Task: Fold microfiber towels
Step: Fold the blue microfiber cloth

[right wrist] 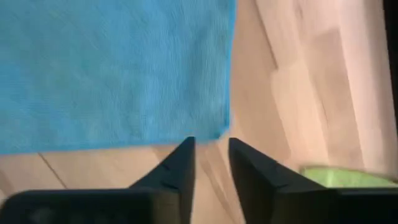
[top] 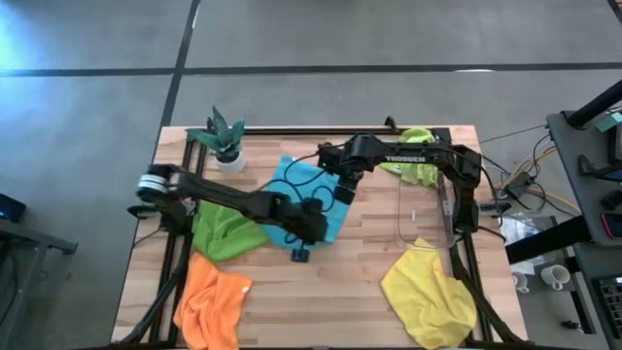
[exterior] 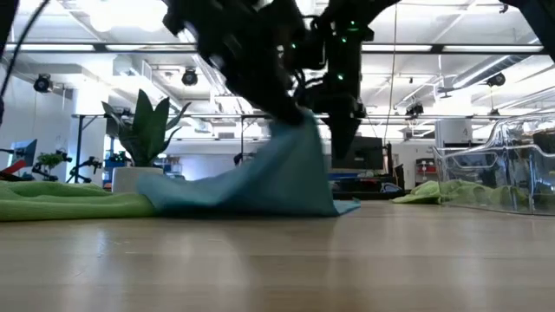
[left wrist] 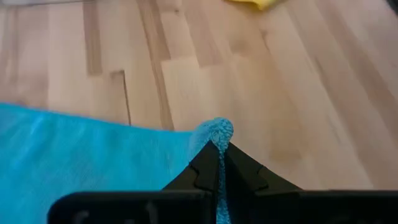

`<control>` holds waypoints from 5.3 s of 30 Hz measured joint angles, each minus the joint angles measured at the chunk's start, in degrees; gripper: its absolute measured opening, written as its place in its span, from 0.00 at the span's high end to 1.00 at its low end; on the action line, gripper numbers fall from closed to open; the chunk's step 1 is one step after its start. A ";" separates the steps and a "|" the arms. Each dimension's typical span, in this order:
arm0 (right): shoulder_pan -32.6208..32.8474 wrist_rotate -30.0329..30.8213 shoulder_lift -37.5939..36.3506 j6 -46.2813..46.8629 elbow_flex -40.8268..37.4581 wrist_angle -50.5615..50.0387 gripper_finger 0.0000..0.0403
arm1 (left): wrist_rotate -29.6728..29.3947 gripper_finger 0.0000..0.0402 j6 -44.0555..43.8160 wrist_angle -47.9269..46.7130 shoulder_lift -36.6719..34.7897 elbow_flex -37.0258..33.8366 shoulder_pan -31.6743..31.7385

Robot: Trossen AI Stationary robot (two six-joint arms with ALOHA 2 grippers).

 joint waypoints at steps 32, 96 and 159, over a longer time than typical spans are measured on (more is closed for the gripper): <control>38.48 15.09 -19.46 -1.78 -35.88 56.83 0.53 | 12.11 1.00 -35.04 -5.21 2.17 5.34 1.18; 31.23 20.33 -21.10 18.27 -33.69 35.18 0.98 | -34.26 0.83 -9.71 1.74 4.12 -14.85 -12.70; 31.16 23.99 -19.65 32.34 -43.93 34.57 0.98 | -6.61 1.00 -10.50 4.45 -8.48 -18.70 7.70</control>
